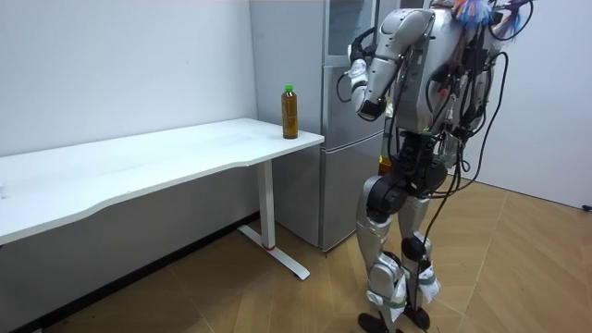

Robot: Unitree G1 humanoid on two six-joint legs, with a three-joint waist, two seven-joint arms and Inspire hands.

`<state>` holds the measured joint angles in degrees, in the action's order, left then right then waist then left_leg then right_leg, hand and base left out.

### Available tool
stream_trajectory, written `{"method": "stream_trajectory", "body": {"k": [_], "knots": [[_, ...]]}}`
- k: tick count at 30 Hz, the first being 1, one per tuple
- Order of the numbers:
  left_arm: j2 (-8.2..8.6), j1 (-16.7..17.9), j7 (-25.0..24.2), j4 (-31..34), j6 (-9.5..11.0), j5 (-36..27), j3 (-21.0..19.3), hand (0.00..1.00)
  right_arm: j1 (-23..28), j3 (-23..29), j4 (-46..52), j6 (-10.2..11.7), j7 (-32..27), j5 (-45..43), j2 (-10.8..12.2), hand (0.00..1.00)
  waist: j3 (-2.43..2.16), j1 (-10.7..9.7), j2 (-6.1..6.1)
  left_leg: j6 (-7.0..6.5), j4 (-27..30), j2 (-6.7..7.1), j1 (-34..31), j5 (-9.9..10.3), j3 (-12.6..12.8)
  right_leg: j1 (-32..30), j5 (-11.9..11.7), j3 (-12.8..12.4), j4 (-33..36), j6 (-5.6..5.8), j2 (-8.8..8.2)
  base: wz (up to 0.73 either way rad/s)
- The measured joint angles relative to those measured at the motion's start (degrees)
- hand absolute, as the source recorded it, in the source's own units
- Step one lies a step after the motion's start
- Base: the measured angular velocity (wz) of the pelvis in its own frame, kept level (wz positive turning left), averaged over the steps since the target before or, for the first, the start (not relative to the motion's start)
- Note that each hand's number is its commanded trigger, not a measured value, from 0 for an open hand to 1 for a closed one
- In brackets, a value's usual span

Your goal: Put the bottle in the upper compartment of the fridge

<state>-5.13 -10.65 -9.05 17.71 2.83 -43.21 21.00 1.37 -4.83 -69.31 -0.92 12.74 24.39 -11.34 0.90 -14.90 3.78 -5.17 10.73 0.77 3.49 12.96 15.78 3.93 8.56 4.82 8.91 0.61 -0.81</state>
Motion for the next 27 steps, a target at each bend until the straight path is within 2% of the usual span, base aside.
{"method": "stream_trajectory", "body": {"k": [4,9,11,15,21,24,27], "knots": [[-0.40,-1.6,-1.7,0.0,-0.6,0.0,1.1,0.00,0.0,0.2,0.0,0.0,0.0,0.0,0.0,0.00,0.07,-0.5,0.06,0.00,-0.1,-0.05,0.2,0.0,0.6,-0.1,0.0,-0.2,0.0,-0.01,0.03,-0.08],[-1.89,-5.7,-5.5,-1.1,-2.9,0.2,4.4,0.00,-0.1,1.3,-0.4,0.0,0.0,0.1,-0.1,0.00,0.02,-1.5,0.70,0.01,-0.6,-0.17,0.9,0.0,1.6,-0.1,-0.1,-0.5,0.1,-0.05,0.03,-0.12],[-2.45,-5.8,-7.2,-1.4,-3.6,0.7,5.4,0.00,-0.1,1.6,-0.5,0.0,0.0,0.1,-0.1,0.00,-0.01,-2.1,0.81,0.07,-0.9,-0.25,1.3,0.0,2.0,-0.1,-0.1,-1.0,0.1,-0.10,0.12,-0.19],[-3.88,-5.8,-10.6,-2.5,-6.5,2.6,6.4,0.00,-0.2,2.1,-0.5,0.0,0.0,0.1,-0.1,0.00,-0.01,-3.9,0.81,0.19,-1.1,-0.43,1.1,-0.1,2.5,-0.5,-0.2,-1.6,0.0,-0.34,0.34,-0.13],[-4.35,-5.8,-12.8,-3.3,-6.8,2.9,6.8,0.00,-0.4,2.3,-0.5,0.1,0.0,0.2,-0.1,0.00,0.00,-4.9,0.79,0.30,-1.1,-0.42,1.1,-0.2,2.7,-0.9,-0.2,-2.5,-0.2,-0.36,0.53,-0.06],[-5.10,-5.8,-13.0,-3.3,-6.8,2.9,6.9,0.00,-0.4,2.2,-0.5,0.1,0.0,0.3,-0.1,0.00,0.01,-5.1,0.78,0.31,-1.2,-0.42,1.2,-0.2,2.8,-1.0,-0.2,-3.0,-0.2,-0.38,0.87,-0.07],[-5.14,-5.8,-13.0,-3.3,-6.8,2.9,6.9,0.00,-0.4,2.2,-0.5,0.1,0.0,0.3,-0.1,0.00,0.04,-5.2,0.73,0.36,-1.3,-0.42,1.2,-0.1,2.8,-1.1,-0.2,-3.1,-0.3,-0.41,0.91,-0.05]]}}
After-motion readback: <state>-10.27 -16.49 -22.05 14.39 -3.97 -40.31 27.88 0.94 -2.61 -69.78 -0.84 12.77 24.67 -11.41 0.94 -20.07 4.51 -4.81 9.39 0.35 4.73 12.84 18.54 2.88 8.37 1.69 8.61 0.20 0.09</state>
